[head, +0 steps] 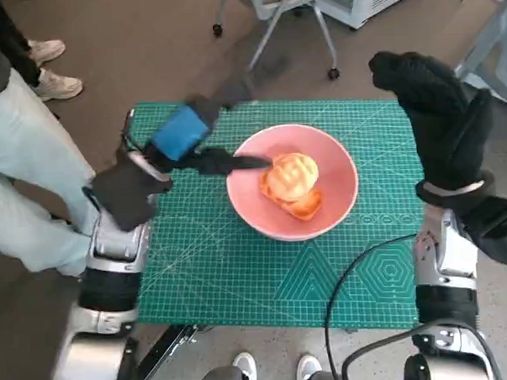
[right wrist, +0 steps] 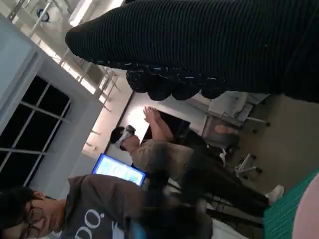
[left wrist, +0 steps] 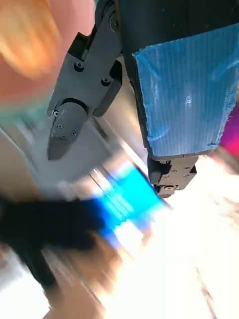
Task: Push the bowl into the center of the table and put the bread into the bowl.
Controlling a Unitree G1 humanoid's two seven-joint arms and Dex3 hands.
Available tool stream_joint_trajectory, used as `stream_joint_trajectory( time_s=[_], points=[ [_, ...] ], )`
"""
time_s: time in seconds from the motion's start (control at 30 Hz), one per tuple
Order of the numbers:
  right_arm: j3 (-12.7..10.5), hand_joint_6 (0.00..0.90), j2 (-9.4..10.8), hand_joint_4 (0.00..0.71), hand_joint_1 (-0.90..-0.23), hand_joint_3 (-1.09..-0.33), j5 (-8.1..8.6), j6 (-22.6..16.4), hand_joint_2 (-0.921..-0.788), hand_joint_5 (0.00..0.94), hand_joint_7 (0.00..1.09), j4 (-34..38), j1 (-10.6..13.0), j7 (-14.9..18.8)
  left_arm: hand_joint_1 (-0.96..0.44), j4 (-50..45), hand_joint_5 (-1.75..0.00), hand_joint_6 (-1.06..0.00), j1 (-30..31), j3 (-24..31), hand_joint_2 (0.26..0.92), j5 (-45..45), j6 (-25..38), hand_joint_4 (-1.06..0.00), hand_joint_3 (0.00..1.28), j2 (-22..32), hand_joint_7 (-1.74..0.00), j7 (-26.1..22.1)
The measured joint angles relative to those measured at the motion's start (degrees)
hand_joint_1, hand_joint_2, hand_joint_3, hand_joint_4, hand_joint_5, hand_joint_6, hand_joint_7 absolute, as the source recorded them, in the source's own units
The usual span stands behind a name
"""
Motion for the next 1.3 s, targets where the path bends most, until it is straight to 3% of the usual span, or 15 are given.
stream_joint_trajectory(
  time_s=[0.2,0.57,1.3],
  points=[
    [0.53,0.122,-0.03,0.192,-0.646,-0.659,-0.21,0.15,-0.921,0.0,0.37,-0.19,-1.18,-0.47,-0.63,0.05,-0.03,0.0,1.26,2.84,0.921,-2.33,-4.81,-0.13,0.44,-3.03,-0.46,3.34],
    [0.73,0.134,-0.35,0.203,-0.663,-0.642,-1.14,0.24,-0.921,0.005,0.36,-0.08,-2.51,-0.51,-0.64,0.54,-0.01,0.0,1.85,4.1,0.921,-4.72,-6.92,-0.1,0.55,-2.77,-0.35,1.17],
    [0.97,0.151,-1.73,0.212,-0.662,-0.632,-1.29,0.69,-0.921,0.005,0.32,-0.22,-3.18,-0.45,-0.68,-0.68,0.0,0.0,1.87,3.36,0.921,-5.56,-2.19,-0.06,0.57,-2.41,-0.29,-0.09]
  ],
)
